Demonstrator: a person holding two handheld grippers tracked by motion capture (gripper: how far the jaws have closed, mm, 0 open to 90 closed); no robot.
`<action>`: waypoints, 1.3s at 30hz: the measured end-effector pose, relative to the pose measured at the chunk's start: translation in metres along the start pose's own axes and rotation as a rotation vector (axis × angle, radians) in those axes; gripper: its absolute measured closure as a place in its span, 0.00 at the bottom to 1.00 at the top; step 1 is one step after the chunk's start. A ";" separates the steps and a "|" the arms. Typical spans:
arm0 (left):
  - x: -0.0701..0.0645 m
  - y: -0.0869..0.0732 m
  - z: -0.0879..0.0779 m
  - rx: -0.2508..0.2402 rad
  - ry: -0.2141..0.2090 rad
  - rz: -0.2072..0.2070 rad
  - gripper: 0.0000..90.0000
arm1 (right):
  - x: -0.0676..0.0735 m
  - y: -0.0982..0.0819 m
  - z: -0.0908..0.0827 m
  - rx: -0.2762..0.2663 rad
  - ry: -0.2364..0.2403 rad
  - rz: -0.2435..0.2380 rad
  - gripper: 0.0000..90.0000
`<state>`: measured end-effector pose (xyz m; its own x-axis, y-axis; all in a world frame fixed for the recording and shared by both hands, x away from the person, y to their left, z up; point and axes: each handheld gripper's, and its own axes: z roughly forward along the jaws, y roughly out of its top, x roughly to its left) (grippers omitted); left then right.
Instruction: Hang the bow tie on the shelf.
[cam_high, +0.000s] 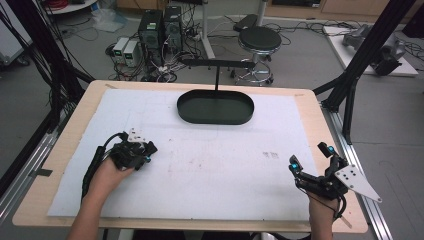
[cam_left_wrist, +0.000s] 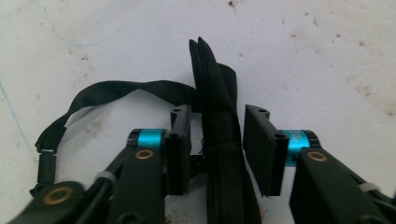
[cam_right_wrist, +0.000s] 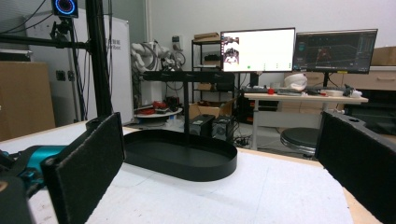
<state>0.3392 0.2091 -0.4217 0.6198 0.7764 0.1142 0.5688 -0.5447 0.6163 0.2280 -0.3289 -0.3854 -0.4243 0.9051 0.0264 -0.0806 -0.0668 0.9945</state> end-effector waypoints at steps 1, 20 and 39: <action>0.000 0.000 0.000 0.004 -0.002 0.000 0.76 | 0.000 0.000 0.000 0.000 -0.001 -0.001 0.01; -0.001 0.004 -0.022 -0.209 0.033 0.019 0.82 | 0.001 -0.001 0.001 0.004 0.004 -0.002 0.01; 0.004 0.042 -0.061 -0.603 0.090 -0.100 0.82 | -0.002 -0.002 0.000 0.002 -0.006 0.010 0.01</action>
<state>0.3326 0.2087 -0.3477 0.5161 0.8526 0.0823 0.2000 -0.2134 0.9563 0.2293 -0.3309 -0.3870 -0.4201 0.9067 0.0373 -0.0743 -0.0753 0.9944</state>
